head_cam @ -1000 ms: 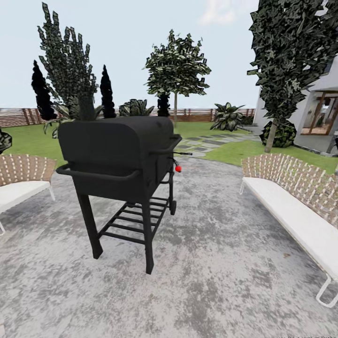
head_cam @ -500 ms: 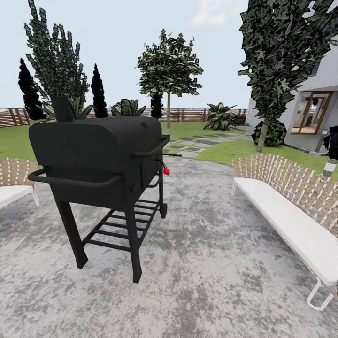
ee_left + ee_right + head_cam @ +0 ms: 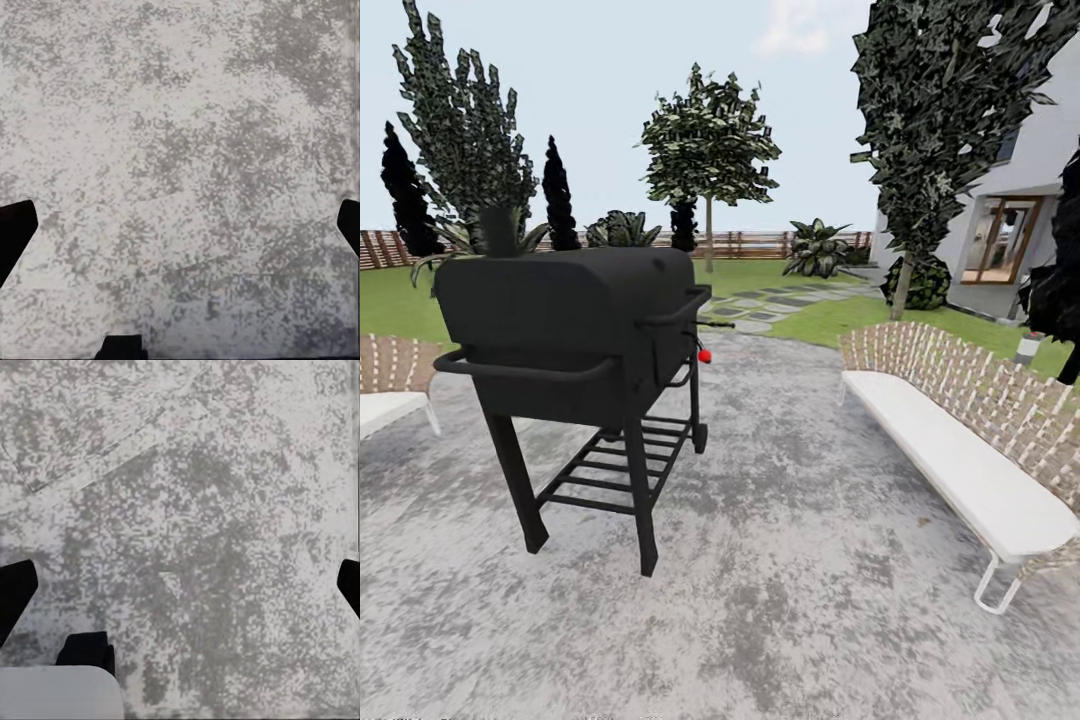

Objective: In the garden, pick up the pesticide atomizer on the floor and spray pesticide onto both trees until each tree trunk is fully covered.

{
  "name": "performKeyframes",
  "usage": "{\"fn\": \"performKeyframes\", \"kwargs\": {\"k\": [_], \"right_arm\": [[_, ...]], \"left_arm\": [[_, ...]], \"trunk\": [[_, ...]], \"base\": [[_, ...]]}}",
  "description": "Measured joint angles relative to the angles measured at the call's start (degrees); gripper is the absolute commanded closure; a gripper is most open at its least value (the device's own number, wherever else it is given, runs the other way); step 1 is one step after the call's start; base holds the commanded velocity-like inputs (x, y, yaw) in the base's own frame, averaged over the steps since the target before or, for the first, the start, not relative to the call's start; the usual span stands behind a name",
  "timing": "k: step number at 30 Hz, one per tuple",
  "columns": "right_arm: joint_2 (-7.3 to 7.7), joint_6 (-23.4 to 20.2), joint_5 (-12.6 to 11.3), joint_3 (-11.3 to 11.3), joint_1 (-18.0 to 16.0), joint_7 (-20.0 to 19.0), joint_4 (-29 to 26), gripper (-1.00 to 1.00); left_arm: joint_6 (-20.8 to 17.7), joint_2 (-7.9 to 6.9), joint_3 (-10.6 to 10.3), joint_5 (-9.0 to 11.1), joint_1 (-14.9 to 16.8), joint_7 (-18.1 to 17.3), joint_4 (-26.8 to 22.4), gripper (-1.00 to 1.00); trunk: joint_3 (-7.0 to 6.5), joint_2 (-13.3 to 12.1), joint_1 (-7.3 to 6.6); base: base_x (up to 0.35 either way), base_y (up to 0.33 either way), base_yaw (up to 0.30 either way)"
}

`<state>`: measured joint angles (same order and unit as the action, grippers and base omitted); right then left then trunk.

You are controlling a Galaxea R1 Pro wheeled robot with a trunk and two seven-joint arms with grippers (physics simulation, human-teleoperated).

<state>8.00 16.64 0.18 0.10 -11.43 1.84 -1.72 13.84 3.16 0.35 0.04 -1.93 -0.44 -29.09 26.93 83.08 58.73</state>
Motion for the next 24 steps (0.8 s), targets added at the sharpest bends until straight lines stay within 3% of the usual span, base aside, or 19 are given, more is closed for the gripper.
{"fn": "performKeyframes", "kwargs": {"k": [13, 24], "right_arm": [[0.00, -0.1, 0.0, 0.0, 0.0, -0.2, 0.0, -1.00], [-0.33, -0.2, 0.0, 0.0, 0.0, -0.3, 0.1, -1.00]], "left_arm": [[0.0, 0.00, 0.0, 0.0, 0.0, 0.0, 0.0, -1.00], [0.0, 0.00, -0.1, 0.0, 0.0, 0.0, 0.0, -1.00]], "trunk": [[0.00, 0.0, 0.00], [-0.03, 0.0, 0.00]], "base": [[-0.347, -0.005, -0.281], [-0.324, -0.136, -0.300]]}}
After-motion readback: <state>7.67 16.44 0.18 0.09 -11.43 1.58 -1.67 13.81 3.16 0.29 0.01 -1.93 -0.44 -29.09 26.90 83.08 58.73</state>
